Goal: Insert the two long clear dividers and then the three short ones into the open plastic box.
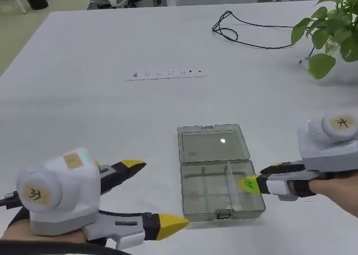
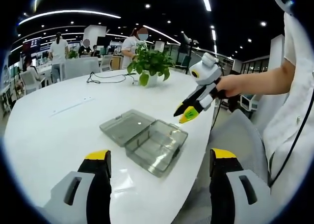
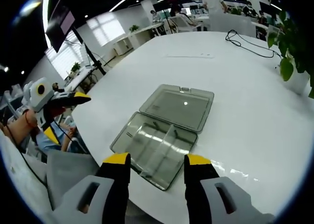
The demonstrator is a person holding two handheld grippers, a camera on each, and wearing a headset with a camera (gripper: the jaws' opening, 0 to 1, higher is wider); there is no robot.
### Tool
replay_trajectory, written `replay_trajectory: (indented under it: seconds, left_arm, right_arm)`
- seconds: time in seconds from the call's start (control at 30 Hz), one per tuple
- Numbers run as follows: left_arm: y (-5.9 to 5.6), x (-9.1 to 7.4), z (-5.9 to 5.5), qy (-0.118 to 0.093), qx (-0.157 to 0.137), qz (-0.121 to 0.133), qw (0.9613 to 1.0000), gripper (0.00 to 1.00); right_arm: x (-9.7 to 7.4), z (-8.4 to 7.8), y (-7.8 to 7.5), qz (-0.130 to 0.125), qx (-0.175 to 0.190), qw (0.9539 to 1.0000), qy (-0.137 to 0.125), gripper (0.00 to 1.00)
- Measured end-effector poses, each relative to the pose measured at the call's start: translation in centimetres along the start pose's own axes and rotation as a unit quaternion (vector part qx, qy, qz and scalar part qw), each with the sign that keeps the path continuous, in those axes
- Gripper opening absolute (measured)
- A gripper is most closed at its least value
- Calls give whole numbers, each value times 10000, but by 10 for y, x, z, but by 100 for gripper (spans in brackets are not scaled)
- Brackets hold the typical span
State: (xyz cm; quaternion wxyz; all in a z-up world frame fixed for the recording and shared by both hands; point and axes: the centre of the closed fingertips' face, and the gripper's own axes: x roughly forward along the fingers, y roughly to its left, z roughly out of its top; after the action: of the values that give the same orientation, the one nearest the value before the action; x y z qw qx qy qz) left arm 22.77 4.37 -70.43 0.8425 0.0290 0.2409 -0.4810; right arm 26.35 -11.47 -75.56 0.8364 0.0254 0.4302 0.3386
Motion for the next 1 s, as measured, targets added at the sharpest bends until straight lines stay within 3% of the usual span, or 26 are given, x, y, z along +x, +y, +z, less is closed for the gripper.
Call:
replay_trajectory:
  seconds: [0.17, 0.4, 0.53, 0.6, 0.67, 0.73, 1.0]
  left_arm:
    - [6, -1, -8, 91, -120, 167, 9997, 83]
    - [17, 0, -28, 378, -325, 425, 9979, 79]
    - [26, 1, -43, 697, -371, 606, 9950, 76]
    - [30, 1, -52, 914, -550, 707, 9918, 73]
    - [33, 3, -54, 894, -555, 749, 9916, 71]
    - [36, 3, -63, 1117, -682, 847, 9878, 69]
    - [47, 8, -83, 1549, -825, 1071, 9786, 62]
  right_arm:
    - [-9, 2, -2, 87, -336, 9993, -135, 52]
    - [-18, 4, -5, 168, -879, 9956, -261, 61]
    - [-22, 4, -2, 290, -1152, 9924, -329, 66]
    - [-25, 4, 1, 356, -1411, 9886, -395, 69]
    - [-29, 2, 5, 450, -1544, 9861, -420, 71]
    - [-32, 2, 8, 550, -1744, 9819, -503, 72]
    - [-45, -3, 3, 708, -1994, 9746, -738, 78]
